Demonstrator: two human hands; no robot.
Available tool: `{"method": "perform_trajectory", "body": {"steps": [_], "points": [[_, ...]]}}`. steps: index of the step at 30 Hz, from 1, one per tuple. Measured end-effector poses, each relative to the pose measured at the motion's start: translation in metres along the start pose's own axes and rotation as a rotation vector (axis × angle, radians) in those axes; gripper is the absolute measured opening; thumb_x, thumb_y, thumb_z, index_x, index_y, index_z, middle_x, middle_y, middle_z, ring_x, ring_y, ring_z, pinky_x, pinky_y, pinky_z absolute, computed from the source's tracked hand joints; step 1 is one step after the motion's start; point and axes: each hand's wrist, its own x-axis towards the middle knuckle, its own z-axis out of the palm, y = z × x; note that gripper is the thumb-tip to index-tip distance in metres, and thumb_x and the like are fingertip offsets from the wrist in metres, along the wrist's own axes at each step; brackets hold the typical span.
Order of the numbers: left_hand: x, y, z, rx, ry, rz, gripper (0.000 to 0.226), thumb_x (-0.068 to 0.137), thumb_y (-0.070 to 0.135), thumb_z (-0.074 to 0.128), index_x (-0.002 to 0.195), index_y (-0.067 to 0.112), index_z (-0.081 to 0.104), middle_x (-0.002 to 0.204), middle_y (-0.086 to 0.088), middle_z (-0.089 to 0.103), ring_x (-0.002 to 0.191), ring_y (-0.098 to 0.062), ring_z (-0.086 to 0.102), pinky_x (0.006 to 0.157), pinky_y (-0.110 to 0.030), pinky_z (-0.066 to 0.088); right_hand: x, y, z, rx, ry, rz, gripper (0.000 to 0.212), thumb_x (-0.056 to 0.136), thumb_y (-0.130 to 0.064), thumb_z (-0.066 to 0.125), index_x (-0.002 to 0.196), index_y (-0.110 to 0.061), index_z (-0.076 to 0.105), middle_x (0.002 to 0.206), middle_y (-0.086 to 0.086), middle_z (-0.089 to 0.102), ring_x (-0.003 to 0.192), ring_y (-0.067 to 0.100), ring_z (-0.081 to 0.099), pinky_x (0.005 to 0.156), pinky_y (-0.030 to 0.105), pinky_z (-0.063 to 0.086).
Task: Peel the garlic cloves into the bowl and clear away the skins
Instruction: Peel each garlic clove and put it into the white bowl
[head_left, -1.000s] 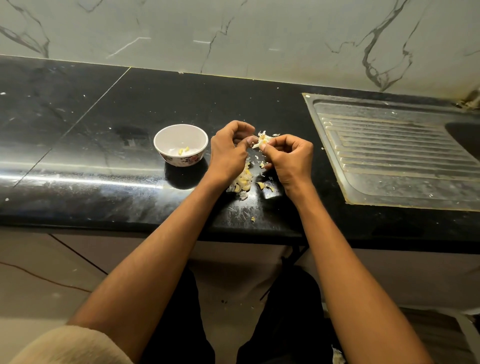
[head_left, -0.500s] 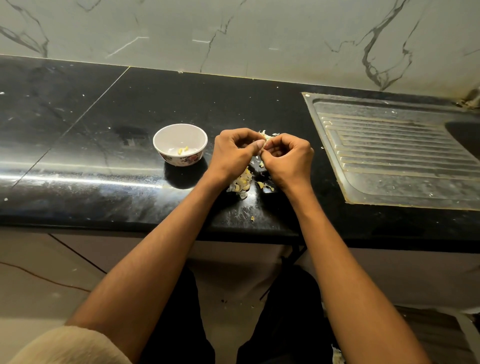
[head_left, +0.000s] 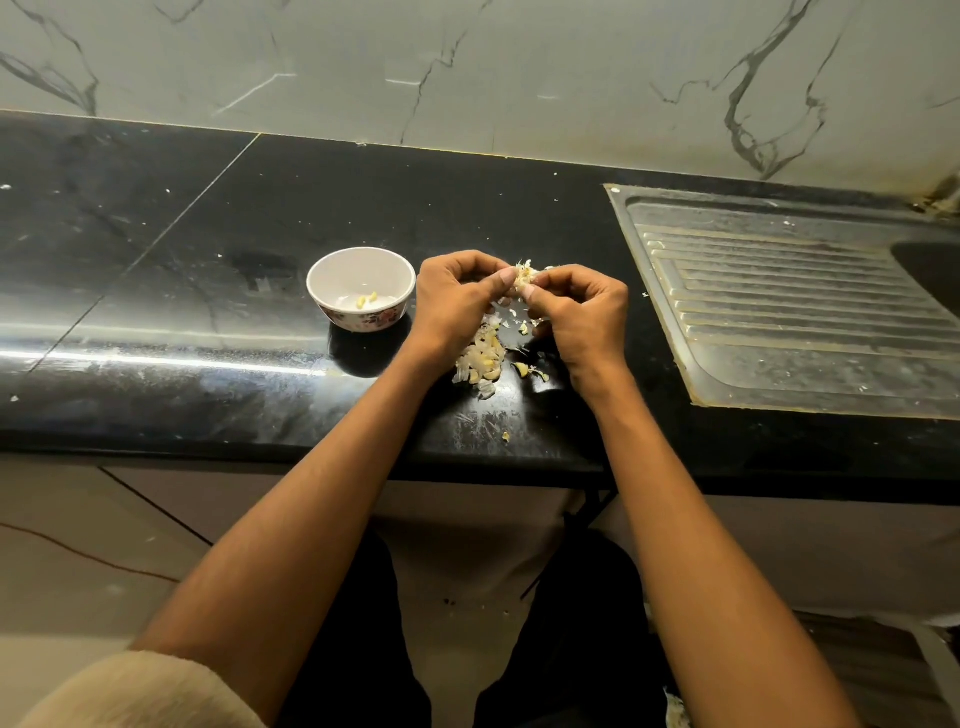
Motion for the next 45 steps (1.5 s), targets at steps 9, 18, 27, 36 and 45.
{"method": "perform_trajectory", "body": {"steps": [9, 18, 27, 36, 45], "points": [[0.002, -0.004, -0.001, -0.012, -0.015, -0.001, 0.006, 0.092, 0.005, 0.073, 0.095, 0.004, 0.078, 0.08, -0.011, 0.076, 0.069, -0.011, 0.068, 0.063, -0.021, 0.051, 0.002, 0.008, 0.001, -0.286, 0.116, -0.147, 0.025, 0.088, -0.029, 0.074, 0.066, -0.017, 0.074, 0.063, -0.002, 0.07, 0.062, 0.02, 0.068, 0.062, 0.041, 0.059], [0.002, -0.003, 0.0, 0.01, -0.002, 0.013, 0.008, 0.092, 0.004, 0.073, 0.096, -0.001, 0.077, 0.078, -0.009, 0.075, 0.065, -0.007, 0.069, 0.061, -0.017, 0.05, 0.004, 0.012, 0.0, -0.403, 0.082, -0.287, 0.027, 0.08, -0.005, 0.079, 0.101, -0.021, 0.081, 0.111, -0.002, 0.068, 0.089, 0.007, 0.07, 0.074, 0.024, 0.062], [0.003, -0.004, 0.002, 0.049, -0.002, -0.012, 0.005, 0.092, 0.008, 0.073, 0.091, 0.006, 0.078, 0.075, -0.004, 0.074, 0.066, -0.007, 0.067, 0.063, -0.02, 0.051, -0.003, 0.007, 0.003, -0.451, 0.077, -0.403, 0.014, 0.079, -0.01, 0.076, 0.089, -0.014, 0.084, 0.085, -0.003, 0.079, 0.071, 0.004, 0.072, 0.067, 0.023, 0.06], [0.002, -0.004, 0.002, 0.06, 0.004, -0.014, 0.006, 0.092, 0.008, 0.073, 0.093, 0.004, 0.078, 0.075, -0.005, 0.074, 0.064, -0.006, 0.067, 0.061, -0.018, 0.05, -0.007, 0.004, 0.004, -0.495, 0.046, -0.501, 0.008, 0.078, -0.013, 0.075, 0.082, -0.014, 0.082, 0.077, -0.003, 0.077, 0.063, 0.006, 0.069, 0.061, 0.026, 0.058], [0.002, -0.004, 0.003, 0.053, 0.008, -0.005, 0.006, 0.091, 0.008, 0.074, 0.091, 0.002, 0.078, 0.073, -0.004, 0.074, 0.062, -0.006, 0.068, 0.061, -0.019, 0.052, -0.009, 0.005, 0.004, -0.538, 0.031, -0.57, 0.009, 0.079, -0.013, 0.073, 0.081, -0.011, 0.081, 0.076, -0.001, 0.076, 0.063, 0.009, 0.068, 0.061, 0.031, 0.057]]}}
